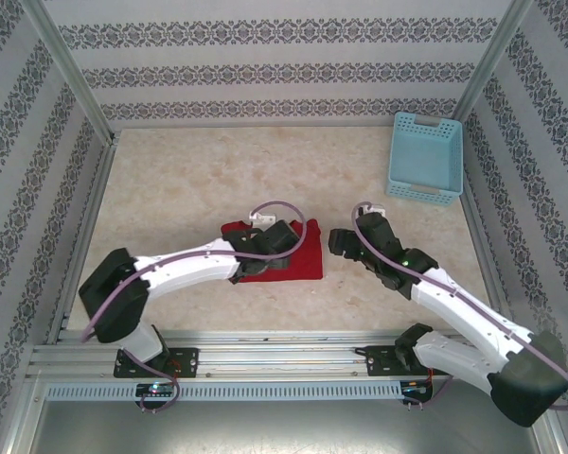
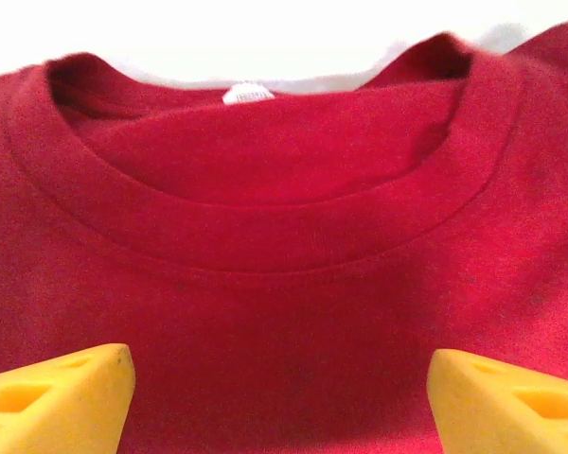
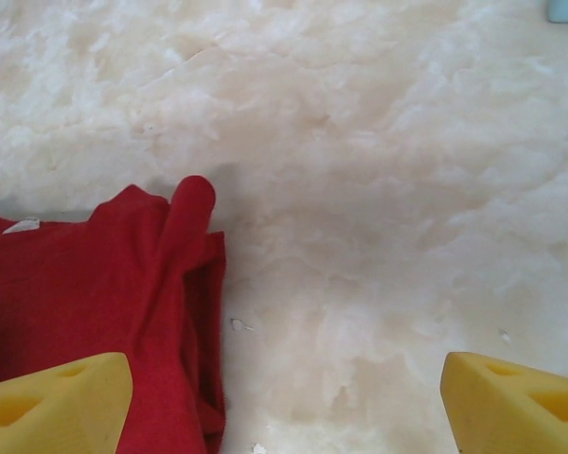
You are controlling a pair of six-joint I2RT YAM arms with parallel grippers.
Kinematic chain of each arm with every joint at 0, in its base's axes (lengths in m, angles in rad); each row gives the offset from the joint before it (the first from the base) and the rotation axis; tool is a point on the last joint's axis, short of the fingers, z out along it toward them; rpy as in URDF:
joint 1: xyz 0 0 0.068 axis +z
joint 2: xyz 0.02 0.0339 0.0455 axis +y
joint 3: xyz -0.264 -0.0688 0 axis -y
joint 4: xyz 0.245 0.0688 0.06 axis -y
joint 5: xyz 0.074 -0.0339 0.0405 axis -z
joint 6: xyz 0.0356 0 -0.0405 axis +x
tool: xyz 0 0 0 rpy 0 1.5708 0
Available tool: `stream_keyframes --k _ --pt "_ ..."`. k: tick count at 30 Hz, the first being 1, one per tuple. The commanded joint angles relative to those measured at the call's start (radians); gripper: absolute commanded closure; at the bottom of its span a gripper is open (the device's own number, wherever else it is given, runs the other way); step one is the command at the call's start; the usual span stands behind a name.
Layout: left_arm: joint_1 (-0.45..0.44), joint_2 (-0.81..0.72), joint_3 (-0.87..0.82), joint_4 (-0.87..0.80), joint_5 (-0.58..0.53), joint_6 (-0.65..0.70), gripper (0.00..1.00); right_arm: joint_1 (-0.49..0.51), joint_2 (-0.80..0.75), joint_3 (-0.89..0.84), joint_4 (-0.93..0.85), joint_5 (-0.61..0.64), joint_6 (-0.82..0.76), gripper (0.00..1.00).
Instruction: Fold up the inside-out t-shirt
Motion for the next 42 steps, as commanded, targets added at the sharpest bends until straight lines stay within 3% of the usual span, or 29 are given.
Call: stream_keyframes --k 1,7,13,18,24,29,34,37,42 --pt "-0.007 0.064 0.01 -0.025 0.014 -0.008 0.17 -0.03 -0.06 -0.039 -0.034 0.046 0.043 0.14" --pt "0.044 0.163 0.013 -0.083 0.019 0.123 0.11 -0.069 -0.145 -0.083 -0.041 0.012 0.062 0.12" --pt "0.272 0.15 -0.001 -0.096 0.001 0.386 0.04 -0.085 -0.166 -0.084 -0.049 0.007 0.058 0.11" --pt "0.44 0.18 0.109 -0.091 -0.005 0.544 0.0 -0.11 -0.163 -0.069 -0.054 -0.005 0.052 0.1" --pt "0.626 0.207 0.289 -0.143 -0.084 0.572 0.0 -0.126 -0.165 -0.041 -0.08 -0.013 0.034 0.09" --pt "0.596 0.118 0.332 -0.213 -0.034 0.427 0.0 -0.131 -0.175 -0.049 -0.09 -0.018 0.037 0.09" --pt "0.494 0.02 0.165 -0.069 0.113 0.265 0.0 -0.137 -0.167 -0.071 -0.063 -0.038 0.052 0.09" --pt "0.471 0.059 0.108 -0.002 0.172 0.174 0.0 -0.137 -0.149 -0.062 -0.053 -0.061 0.054 0.09" --pt "0.469 0.187 0.108 0.055 0.215 0.15 0.0 -0.137 -0.149 -0.059 -0.054 -0.074 0.048 0.08"
